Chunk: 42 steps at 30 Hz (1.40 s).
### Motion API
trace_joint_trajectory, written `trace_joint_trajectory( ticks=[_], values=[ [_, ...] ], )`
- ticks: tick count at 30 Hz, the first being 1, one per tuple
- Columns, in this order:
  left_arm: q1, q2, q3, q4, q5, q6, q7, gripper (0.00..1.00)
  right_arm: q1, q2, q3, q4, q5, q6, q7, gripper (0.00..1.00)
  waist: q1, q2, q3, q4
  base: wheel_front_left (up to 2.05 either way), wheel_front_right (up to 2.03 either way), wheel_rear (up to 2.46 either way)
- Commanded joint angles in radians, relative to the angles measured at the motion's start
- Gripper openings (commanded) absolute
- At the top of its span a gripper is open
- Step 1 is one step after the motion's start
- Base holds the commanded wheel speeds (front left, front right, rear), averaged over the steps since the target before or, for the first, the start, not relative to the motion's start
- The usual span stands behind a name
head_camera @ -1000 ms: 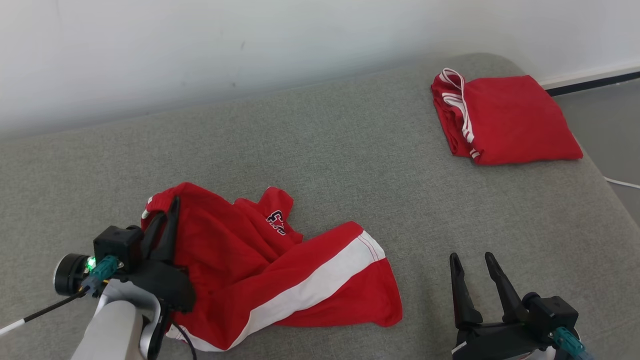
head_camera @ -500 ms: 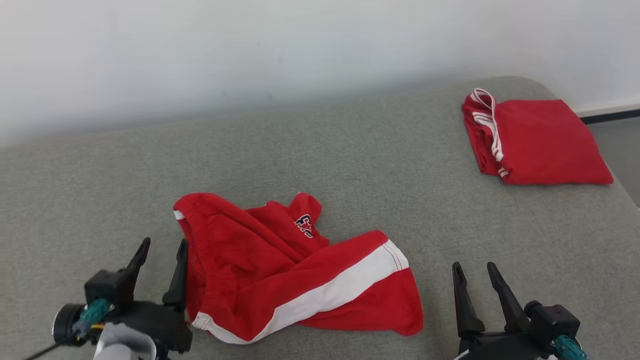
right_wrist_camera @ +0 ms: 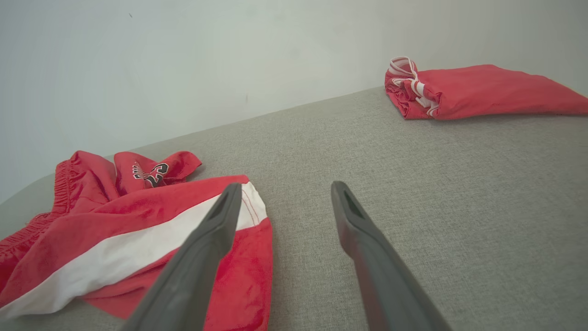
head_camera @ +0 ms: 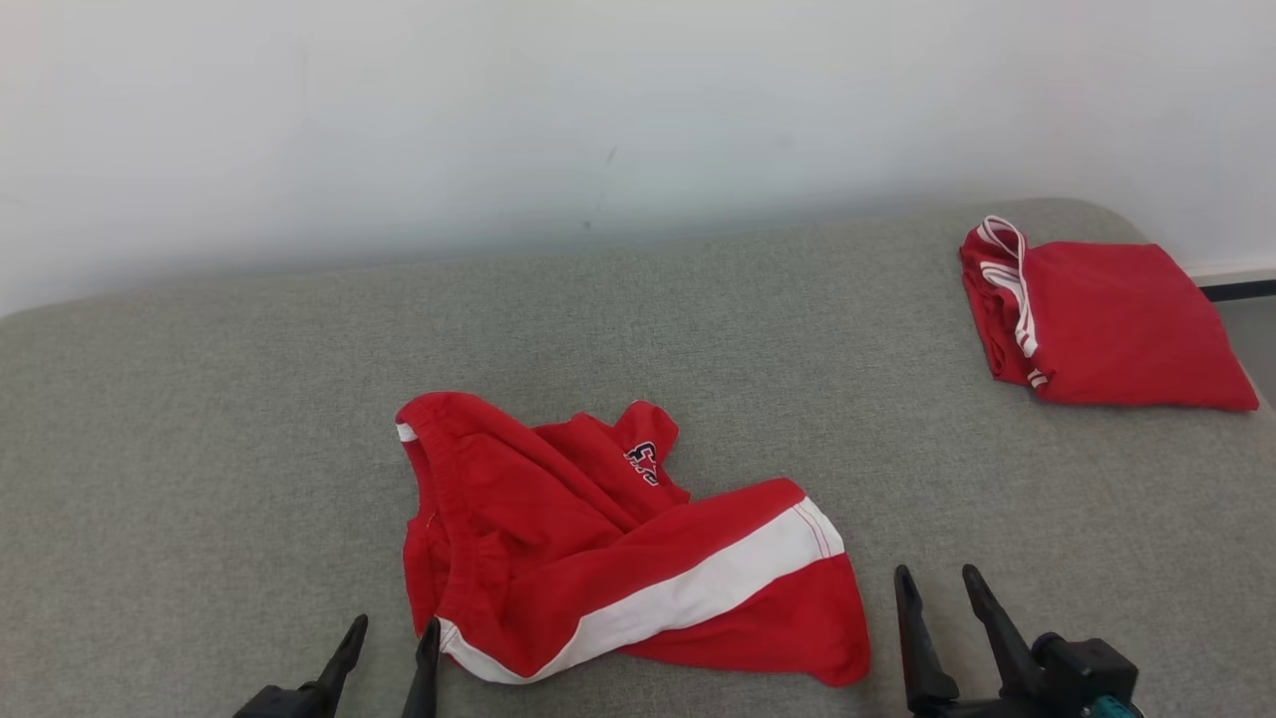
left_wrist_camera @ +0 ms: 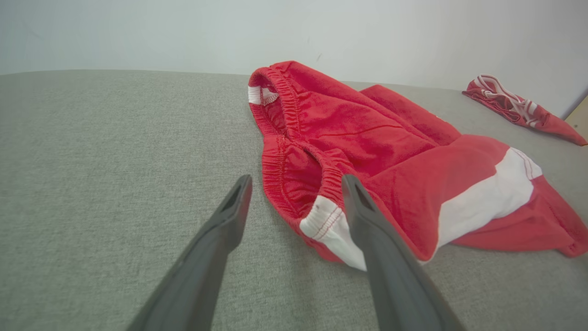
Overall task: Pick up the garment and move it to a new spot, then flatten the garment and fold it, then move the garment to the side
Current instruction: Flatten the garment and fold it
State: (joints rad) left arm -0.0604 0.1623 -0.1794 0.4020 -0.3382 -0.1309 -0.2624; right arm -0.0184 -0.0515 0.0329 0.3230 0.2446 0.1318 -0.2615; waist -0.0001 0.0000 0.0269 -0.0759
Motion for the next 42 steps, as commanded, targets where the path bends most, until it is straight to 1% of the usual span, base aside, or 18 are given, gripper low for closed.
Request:
trace_joint_trajectory(
  ticks=[1, 6, 13, 14, 15, 16, 21, 22, 24, 28, 29, 30, 31, 32, 34, 37, 39, 42],
  values=[
    [-0.002, 0.004, -0.011, 0.000, 0.006, 0.001, -0.003, 1.00, -0.012, 0.001, 0.008, 0.009, -0.011, -0.002, -0.004, 1.00, 0.0001, 0.0000, -0.004, 0.005, 0.00, 0.00, 0.00],
    [-0.037, 0.036, -0.082, 0.029, -0.002, 0.001, -0.003, 1.00, -0.059, -0.030, 0.066, 0.077, -0.028, -0.002, -0.004, 1.00, 0.0001, 0.0000, -0.003, 0.004, 0.00, 0.00, 0.00],
    [-0.108, 0.103, -0.182, 0.112, -0.036, 0.001, -0.003, 1.00, -0.196, -0.089, 0.164, 0.220, -0.004, -0.003, -0.004, 1.00, 0.0001, 0.0000, 0.023, -0.008, 0.00, 0.00, 0.00],
    [-0.119, 0.112, -0.199, 0.126, -0.045, 0.001, -0.003, 1.00, -0.218, -0.098, 0.177, 0.246, 0.000, -0.003, -0.004, 1.00, 0.0001, 0.0000, 0.028, -0.009, 0.00, 0.00, 0.00],
    [-0.146, 0.131, -0.242, 0.149, -0.062, 0.001, -0.003, 1.00, -0.259, -0.109, 0.209, 0.298, 0.016, -0.002, -0.004, 1.00, 0.0001, 0.0000, 0.038, -0.007, 0.00, 0.00, 0.00],
    [-0.162, 0.144, -0.264, 0.157, -0.066, 0.001, -0.003, 1.00, -0.283, -0.116, 0.225, 0.319, 0.023, -0.002, -0.004, 1.00, 0.0001, 0.0000, 0.044, -0.005, 0.00, 0.00, 0.00],
    [-0.229, 0.192, -0.385, 0.188, -0.120, 0.001, -0.003, 1.00, -0.371, -0.130, 0.303, 0.435, 0.077, -0.002, -0.003, 1.00, 0.0001, 0.0000, 0.068, 0.008, 0.00, 0.00, 0.00],
    [-0.229, 0.192, -0.385, 0.188, -0.120, 0.001, -0.003, 1.00, -0.371, -0.130, 0.303, 0.435, 0.077, -0.002, -0.003, 1.00, 0.0001, 0.0000, 0.068, 0.008, 0.00, 0.00, 0.00],
    [-0.255, 0.210, -0.420, 0.196, -0.136, 0.001, -0.003, 1.00, -0.398, -0.134, 0.340, 0.472, 0.101, -0.002, -0.003, 1.00, 0.0001, 0.0000, 0.076, 0.013, 0.00, 0.00, 0.00],
    [-0.289, 0.225, -0.495, 0.219, -0.197, 0.001, 0.001, 1.00, -0.449, -0.135, 0.413, 0.535, 0.155, -0.003, 0.007, 1.00, 0.0001, 0.0000, 0.086, 0.020, 0.00, 0.00, 0.00],
    [-0.297, 0.227, -0.515, 0.223, -0.212, 0.001, 0.003, 1.00, -0.457, -0.133, 0.431, 0.548, 0.171, -0.002, 0.012, 0.76, 0.0001, 0.0000, 0.087, 0.022, 0.00, 0.00, 0.00],
    [-0.302, 0.227, -0.537, 0.228, -0.229, 0.001, 0.004, 0.49, -0.467, -0.133, 0.444, 0.559, 0.183, -0.002, 0.010, 0.32, 0.0001, 0.0000, 0.087, 0.024, 0.00, 0.00, 0.00],
    [-0.312, 0.232, -0.554, 0.233, -0.245, 0.001, 0.003, 0.22, -0.476, -0.134, 0.458, 0.568, 0.198, -0.002, 0.009, 0.00, 0.0001, 0.0000, 0.086, 0.026, 0.00, 0.00, 0.00],
    [-0.319, 0.233, -0.568, 0.238, -0.259, 0.001, 0.002, 0.00, -0.478, -0.136, 0.471, 0.577, 0.212, -0.003, 0.009, 0.00, 0.0001, 0.0000, 0.085, 0.029, 0.00, 0.00, 0.00],
    [-0.330, 0.234, -0.586, 0.245, -0.280, 0.001, 0.000, 0.00, -0.489, -0.145, 0.489, 0.578, 0.233, -0.003, 0.004, 0.00, 0.0001, 0.0000, 0.080, 0.032, 0.00, 0.00, 0.00],
    [-0.328, 0.236, -0.586, 0.243, -0.299, 0.001, -0.003, 0.00, -0.481, -0.157, 0.501, 0.559, 0.263, -0.002, -0.002, 0.00, 0.0001, 0.0000, 0.063, 0.036, 0.00, 0.00, 0.00],
    [-0.310, 0.234, -0.549, 0.206, -0.306, 0.001, -0.003, 0.00, -0.461, -0.167, 0.499, 0.525, 0.279, -0.003, -0.003, 0.00, 0.0001, 0.0000, 0.051, 0.037, 0.00, 0.00, 0.00],
    [-0.257, 0.237, -0.488, 0.138, -0.288, 0.003, -0.003, 0.00, -0.410, -0.191, 0.473, 0.435, 0.284, -0.002, -0.004, 0.00, 0.0001, 0.0000, 0.039, 0.037, 0.00, 0.00, 0.00]
  ],
)
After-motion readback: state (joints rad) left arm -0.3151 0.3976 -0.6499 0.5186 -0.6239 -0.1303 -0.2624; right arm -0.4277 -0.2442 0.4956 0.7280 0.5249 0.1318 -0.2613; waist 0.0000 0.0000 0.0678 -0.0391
